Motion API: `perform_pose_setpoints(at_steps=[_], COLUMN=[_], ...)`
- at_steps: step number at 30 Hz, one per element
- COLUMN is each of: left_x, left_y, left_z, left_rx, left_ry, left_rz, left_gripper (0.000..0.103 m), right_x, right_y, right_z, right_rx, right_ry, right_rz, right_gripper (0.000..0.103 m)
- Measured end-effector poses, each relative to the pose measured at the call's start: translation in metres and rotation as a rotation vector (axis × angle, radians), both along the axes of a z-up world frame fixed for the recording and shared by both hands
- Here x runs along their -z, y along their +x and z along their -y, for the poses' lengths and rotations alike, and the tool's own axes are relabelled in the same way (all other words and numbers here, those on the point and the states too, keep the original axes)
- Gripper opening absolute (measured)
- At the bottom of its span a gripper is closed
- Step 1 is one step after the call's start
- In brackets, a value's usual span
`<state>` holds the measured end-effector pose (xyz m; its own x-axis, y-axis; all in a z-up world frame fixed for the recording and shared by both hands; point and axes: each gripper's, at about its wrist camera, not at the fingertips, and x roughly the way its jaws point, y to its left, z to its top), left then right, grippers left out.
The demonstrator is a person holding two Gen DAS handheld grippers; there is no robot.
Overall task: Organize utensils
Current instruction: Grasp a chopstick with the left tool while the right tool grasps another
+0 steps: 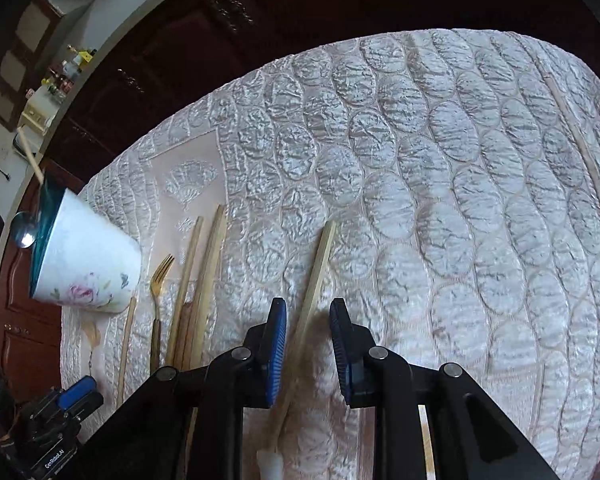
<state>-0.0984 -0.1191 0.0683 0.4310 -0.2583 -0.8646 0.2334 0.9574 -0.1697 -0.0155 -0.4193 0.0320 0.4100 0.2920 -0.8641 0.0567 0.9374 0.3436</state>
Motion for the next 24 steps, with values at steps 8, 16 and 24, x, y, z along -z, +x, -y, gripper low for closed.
perform_pose_setpoints(at_steps=[8, 16, 24], left_x=[0.008, 0.031, -0.01], left_y=[0.043, 0.073, 0.064], left_z=[0.032, 0.055, 0.027], left_rx=[0.004, -0.024, 0.007], left_ry=[0.123, 0.205, -0.002], left_rz=[0.056, 0.001, 0.023], left_gripper=[0.033, 0.031, 0.004], right_x=[0.005, 0.004, -0.056], right_y=[0.036, 0.053, 0.03], right_z=[0.002, -0.014, -0.023], right_rx=[-0.022, -0.07, -0.107], right_ry=[-0.024, -0.044, 0.01], right_rz=[-0.034, -0.009, 0.143], right_gripper=[0.022, 0.01, 0.007])
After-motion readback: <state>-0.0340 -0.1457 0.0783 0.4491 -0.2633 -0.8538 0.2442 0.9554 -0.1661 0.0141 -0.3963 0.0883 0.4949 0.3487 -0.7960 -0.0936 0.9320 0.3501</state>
